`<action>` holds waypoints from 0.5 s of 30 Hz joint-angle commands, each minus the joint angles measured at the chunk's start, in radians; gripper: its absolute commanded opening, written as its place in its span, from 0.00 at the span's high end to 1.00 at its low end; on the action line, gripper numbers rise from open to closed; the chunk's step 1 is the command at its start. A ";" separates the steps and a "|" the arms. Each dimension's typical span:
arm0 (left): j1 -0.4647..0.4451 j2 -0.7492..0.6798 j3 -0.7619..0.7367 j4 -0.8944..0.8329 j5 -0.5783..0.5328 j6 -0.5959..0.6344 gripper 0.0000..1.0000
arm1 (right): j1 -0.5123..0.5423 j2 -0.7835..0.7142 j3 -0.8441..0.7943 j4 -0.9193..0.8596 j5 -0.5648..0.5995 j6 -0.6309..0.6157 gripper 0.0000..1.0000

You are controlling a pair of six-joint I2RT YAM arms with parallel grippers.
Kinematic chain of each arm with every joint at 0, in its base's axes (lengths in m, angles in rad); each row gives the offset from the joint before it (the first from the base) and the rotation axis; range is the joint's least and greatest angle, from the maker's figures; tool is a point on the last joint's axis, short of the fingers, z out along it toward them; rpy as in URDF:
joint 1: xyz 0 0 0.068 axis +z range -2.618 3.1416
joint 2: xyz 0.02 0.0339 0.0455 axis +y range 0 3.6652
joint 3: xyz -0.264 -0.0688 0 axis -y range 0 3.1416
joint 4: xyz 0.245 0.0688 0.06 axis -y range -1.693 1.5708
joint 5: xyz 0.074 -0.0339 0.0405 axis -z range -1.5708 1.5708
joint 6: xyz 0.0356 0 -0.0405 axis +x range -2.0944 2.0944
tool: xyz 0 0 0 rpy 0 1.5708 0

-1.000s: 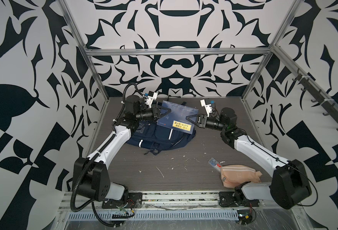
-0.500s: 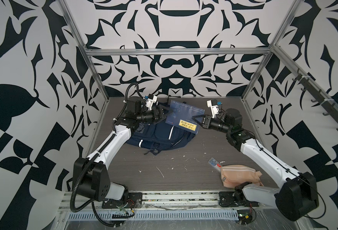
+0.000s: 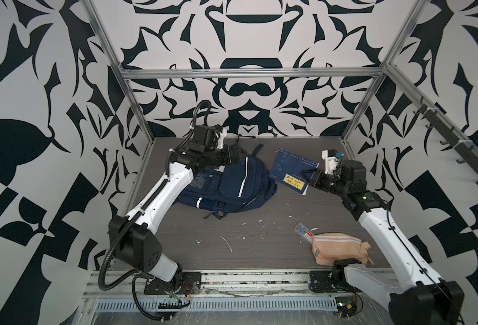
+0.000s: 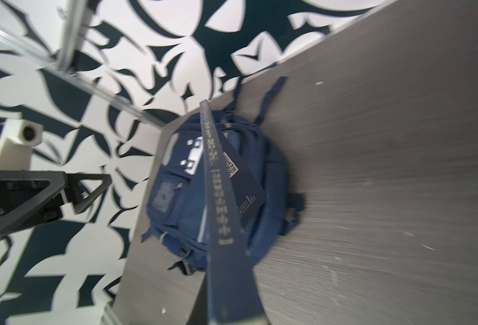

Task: Pack the student bag
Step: 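Grasp the backpack opening edge with the left gripper and pull it open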

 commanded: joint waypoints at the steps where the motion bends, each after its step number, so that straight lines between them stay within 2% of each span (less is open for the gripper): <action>1: -0.058 0.088 0.051 -0.115 -0.184 0.004 0.04 | -0.010 -0.009 0.066 -0.117 0.085 -0.069 1.00; 3: -0.094 0.148 0.104 -0.133 -0.224 0.013 0.05 | -0.016 -0.006 0.076 -0.157 0.113 -0.076 1.00; 8: -0.129 0.293 0.219 -0.156 -0.227 0.042 0.11 | -0.024 -0.031 0.059 -0.189 0.164 -0.058 1.00; 12: -0.161 0.418 0.316 -0.217 -0.313 0.108 0.14 | -0.027 -0.055 0.033 -0.192 0.178 -0.044 1.00; 15: -0.185 0.502 0.378 -0.242 -0.400 0.133 0.26 | -0.030 -0.063 0.027 -0.204 0.178 -0.046 1.00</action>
